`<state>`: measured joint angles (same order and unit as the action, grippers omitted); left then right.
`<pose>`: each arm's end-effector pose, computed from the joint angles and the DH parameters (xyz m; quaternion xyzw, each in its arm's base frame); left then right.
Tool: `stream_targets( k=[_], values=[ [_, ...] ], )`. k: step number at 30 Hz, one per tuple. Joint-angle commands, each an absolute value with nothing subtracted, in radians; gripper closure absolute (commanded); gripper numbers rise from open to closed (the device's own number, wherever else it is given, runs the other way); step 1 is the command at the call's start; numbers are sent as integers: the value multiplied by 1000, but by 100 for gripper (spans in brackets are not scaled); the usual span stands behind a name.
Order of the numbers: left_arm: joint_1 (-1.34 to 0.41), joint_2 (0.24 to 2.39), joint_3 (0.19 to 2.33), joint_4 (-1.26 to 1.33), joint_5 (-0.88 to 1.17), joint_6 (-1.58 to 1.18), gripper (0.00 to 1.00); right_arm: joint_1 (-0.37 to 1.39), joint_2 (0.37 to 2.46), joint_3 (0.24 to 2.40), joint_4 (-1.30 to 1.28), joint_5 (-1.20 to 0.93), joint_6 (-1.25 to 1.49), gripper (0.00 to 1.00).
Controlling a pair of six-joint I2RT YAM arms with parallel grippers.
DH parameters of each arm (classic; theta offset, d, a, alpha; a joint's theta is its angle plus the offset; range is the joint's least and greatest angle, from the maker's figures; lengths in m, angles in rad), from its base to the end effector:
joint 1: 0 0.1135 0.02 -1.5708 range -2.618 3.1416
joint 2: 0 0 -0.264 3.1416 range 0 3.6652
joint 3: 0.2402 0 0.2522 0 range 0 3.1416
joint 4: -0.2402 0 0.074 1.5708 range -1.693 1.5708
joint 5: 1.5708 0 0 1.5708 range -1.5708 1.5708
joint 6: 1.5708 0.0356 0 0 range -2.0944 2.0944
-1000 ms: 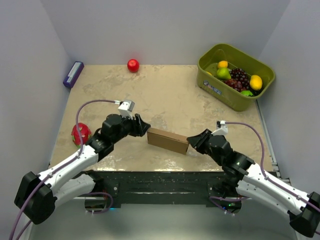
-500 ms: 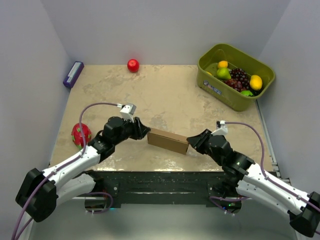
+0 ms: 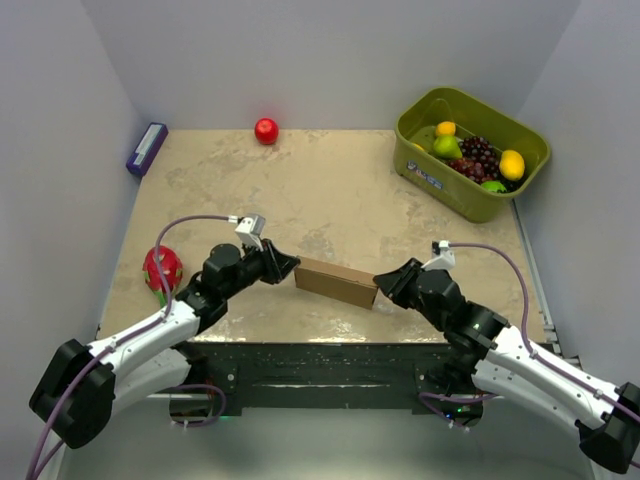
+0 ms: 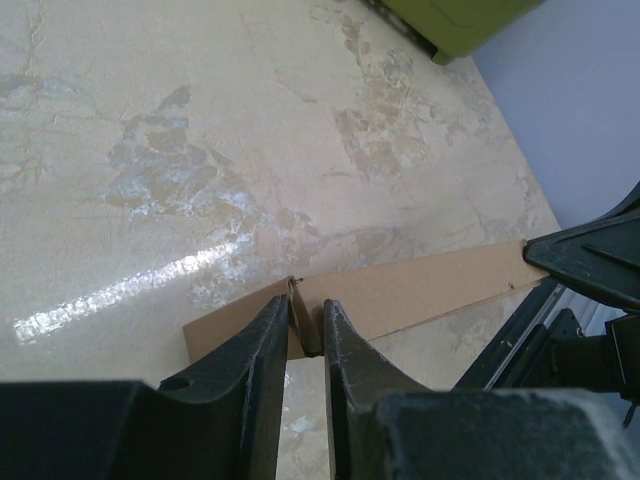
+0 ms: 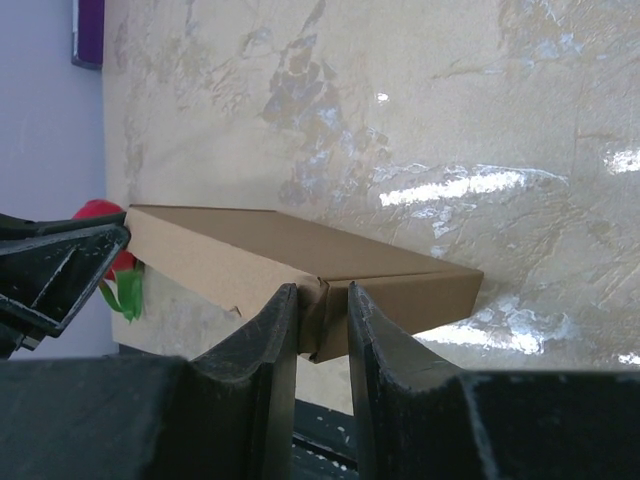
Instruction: Fold the paper box
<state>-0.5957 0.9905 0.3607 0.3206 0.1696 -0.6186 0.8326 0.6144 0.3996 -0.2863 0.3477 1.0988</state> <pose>0.1725 -0.1242 0.2053 0.0407 0.8052 -0.3915 0.4436 0.1104 0.1033 0.2205 0.1998 0.8282 0.3282 0.4080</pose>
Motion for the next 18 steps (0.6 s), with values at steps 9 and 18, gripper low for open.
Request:
stream_targets(
  k=[9,18],
  values=[
    [-588,1043,241,218,230,-597,86,833,661,373,-414,327,1008,80],
    [-588,1069,282,362,256,-560,93,831,721,419,-256,331,956,87]
  ],
)
